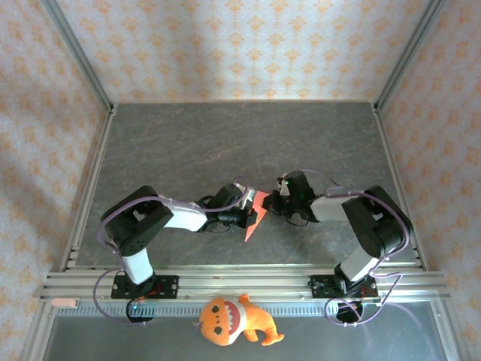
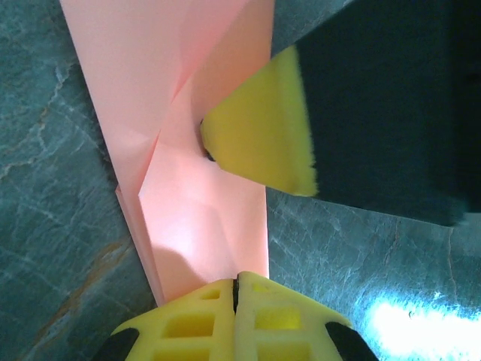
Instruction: Fold a paper plane with a square sheet of paper (pick it up from the middle)
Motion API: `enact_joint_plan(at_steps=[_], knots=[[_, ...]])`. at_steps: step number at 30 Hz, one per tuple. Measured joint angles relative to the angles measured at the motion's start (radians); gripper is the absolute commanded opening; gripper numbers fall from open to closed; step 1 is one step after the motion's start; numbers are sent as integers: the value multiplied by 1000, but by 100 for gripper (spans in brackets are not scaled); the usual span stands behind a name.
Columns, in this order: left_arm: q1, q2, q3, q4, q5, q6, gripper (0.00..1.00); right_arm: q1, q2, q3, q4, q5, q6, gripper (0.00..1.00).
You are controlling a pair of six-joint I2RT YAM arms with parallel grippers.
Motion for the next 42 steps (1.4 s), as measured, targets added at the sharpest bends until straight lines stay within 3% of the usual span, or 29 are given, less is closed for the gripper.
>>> enact_joint_plan(at_steps=[14,28,42], knots=[[0,32,7,43,-9,29,0,-126,38,20,19,-82,-5,0],[-1,34,6,52,-16,36,0,-245,87,73,24,-89,-16,0],[-1,21,4,43,-22,36,0,-277,30,98,-48,-34,-48,0]])
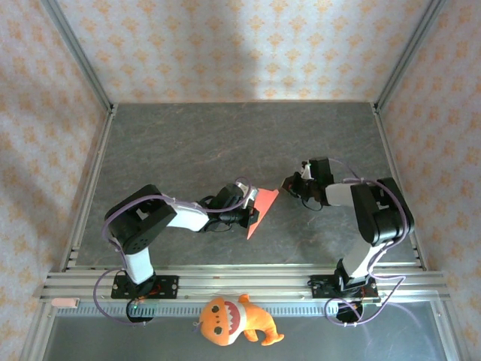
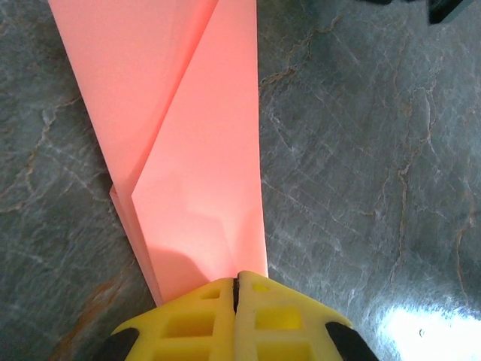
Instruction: Fold a paper plane with a square sheet of paper (pick it up from the middle)
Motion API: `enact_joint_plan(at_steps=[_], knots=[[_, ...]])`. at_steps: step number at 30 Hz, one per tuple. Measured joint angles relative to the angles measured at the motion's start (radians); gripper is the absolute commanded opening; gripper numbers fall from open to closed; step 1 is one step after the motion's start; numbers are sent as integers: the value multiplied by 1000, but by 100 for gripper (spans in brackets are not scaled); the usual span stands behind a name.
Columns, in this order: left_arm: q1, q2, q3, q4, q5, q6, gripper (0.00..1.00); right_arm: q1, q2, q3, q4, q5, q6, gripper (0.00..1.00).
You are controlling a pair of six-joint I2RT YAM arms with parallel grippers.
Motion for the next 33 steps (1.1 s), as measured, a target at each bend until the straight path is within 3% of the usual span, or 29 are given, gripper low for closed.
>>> enact_joint_plan(at_steps=[7,15,22,27,33], knots=[[0,-47,-2,-81,-6,-31,1,18,-213,-97,52,-21,32,3],[0,-180,5,-223,-12,-108,16,115,-323,-299,64,-18,109,7],[40,-320,-14,-222,-68,-145,23,158,-370,-331,55,27,152,8],[122,-311,-97,-198,-44,-177,26,193,-370,-331,53,45,171,10],[140,-222,-100,-136,61,-193,27,224,-358,-331,53,53,182,11]])
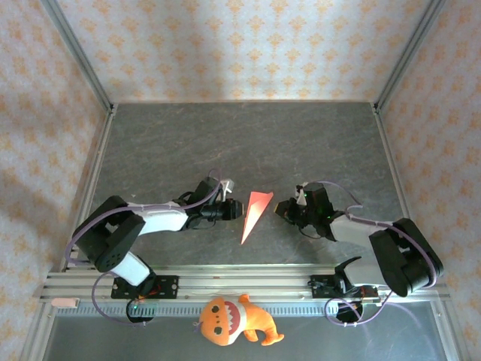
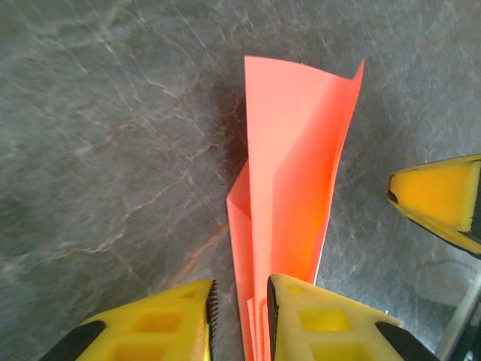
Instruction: Fold a paper plane with a square sheet of paper (pick it up from the middle)
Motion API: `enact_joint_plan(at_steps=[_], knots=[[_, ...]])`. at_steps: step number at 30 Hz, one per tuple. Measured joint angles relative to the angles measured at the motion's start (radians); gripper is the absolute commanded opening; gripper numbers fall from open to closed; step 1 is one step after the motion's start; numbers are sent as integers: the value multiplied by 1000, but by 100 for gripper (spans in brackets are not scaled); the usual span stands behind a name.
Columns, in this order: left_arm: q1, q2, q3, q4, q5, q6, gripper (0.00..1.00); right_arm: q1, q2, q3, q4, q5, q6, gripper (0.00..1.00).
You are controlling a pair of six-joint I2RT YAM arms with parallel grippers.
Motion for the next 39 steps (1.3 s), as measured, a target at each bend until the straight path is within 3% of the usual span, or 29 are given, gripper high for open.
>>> enact_joint_plan(at_steps=[11,25,33,39], knots=[[28,109,3,103,147,-3,31,21,6,0,3,8,18,13],[47,151,31,125,229,0,33,53,81,0,24,8,27,14],[48,191,69,121,276,1,27,55,94,1,40,8,30,16],[31,202,85,117,296,5,14,55,93,1,62,7,43,22]])
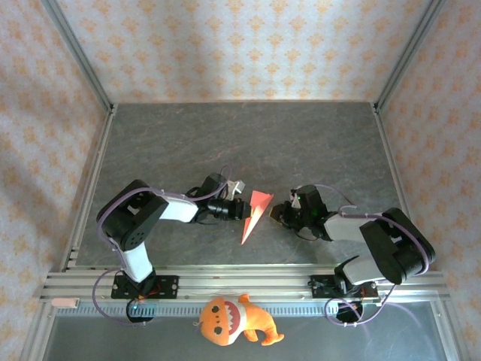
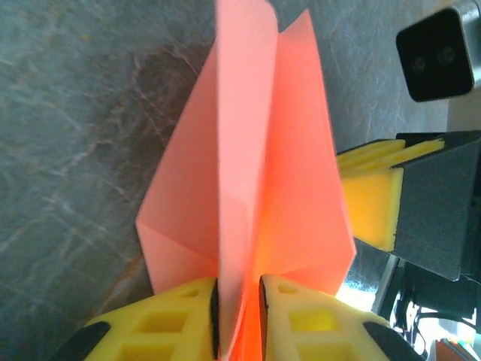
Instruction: Fold a paper plane with a square sheet of paper (pick it up from the middle)
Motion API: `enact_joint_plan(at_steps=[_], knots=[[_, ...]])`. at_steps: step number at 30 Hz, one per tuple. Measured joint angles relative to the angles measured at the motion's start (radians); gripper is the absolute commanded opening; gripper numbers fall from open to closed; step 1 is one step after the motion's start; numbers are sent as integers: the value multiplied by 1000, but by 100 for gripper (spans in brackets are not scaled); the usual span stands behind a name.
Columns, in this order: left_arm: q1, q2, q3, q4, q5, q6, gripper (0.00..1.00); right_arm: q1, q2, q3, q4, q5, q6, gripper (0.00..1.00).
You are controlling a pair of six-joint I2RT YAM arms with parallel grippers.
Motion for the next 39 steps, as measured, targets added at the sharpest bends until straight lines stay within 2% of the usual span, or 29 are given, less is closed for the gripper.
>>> enact_joint_plan(at_steps=[3,7,13,19,25,33,39], knots=[[-11,-3,14,-23,-10,11,7,0,-15,0,3,0,11,26],[-34,-48,29,-84,-81,30,3,0,-71,0,5,2,32,30],[-86,-179,54,-187,-294,48,2,0,-179,0,17,15,79,36],[-102,-237,57,-263,-465,48,2,16,-188,4,33,8,126,39],[-120,-240,61,-325,-541,48,2,80,-113,67,46,8,146,39],[-134,-240,73,-356,-572,48,2,148,42,173,69,28,165,39],[-139,-240,75,-378,-591,50,2,164,135,231,52,57,166,34]])
